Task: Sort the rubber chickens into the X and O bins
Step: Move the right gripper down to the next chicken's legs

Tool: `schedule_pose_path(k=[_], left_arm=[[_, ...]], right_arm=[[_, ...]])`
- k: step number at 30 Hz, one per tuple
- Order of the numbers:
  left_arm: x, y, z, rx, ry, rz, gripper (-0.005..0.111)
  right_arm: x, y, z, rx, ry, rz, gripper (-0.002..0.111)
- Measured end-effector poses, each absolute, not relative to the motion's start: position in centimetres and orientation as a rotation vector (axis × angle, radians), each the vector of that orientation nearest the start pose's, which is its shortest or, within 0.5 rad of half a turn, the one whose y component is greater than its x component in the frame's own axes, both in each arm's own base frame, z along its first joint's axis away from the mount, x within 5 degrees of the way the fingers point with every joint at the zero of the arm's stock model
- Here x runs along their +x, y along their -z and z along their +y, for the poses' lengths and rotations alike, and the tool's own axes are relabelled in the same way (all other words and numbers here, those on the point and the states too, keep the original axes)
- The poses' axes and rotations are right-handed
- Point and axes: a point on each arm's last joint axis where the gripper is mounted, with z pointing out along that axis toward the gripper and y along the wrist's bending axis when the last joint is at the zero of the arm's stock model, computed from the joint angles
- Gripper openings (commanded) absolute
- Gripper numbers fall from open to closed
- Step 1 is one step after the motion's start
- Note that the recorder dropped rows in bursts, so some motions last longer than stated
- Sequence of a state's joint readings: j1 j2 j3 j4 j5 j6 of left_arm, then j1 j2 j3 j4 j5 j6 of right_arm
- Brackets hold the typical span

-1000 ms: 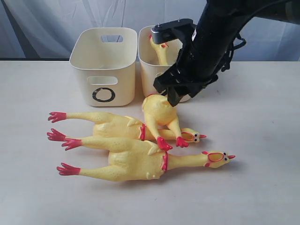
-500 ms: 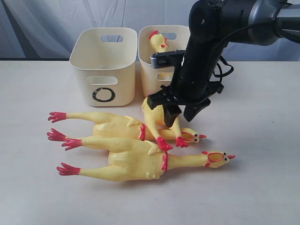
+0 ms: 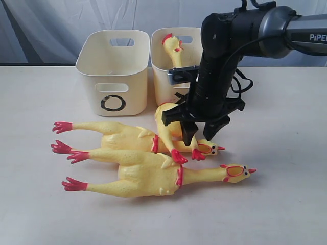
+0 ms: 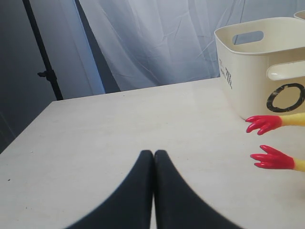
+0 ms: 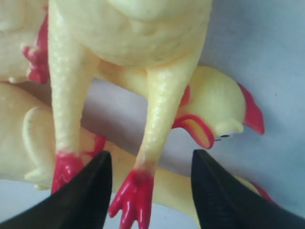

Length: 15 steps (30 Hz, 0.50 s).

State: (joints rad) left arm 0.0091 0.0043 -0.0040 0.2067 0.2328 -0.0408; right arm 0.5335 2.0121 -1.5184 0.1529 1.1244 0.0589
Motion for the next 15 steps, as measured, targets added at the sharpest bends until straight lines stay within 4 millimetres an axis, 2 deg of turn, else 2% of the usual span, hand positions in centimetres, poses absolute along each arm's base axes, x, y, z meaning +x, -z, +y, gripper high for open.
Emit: schedule_pose_path(k=[4,9,15], left_arm=[[5.56,-19.36,0.48,0.095,-0.166,1.712,0.000],[5.56,-19.36,0.48,0.095,-0.166,1.712,0.000],[5.56,-19.36,0.48,0.095,-0.166,1.712,0.000]], right_arm=[[33.72,-18.98,21.36,-0.635,-0.224,3.080,0.036],[33.68,-18.97,21.35,-0.633,-0.222,3.085,0.036],[33.66,-18.97,21.34,-0.631,-0.221,3.088,0.051]])
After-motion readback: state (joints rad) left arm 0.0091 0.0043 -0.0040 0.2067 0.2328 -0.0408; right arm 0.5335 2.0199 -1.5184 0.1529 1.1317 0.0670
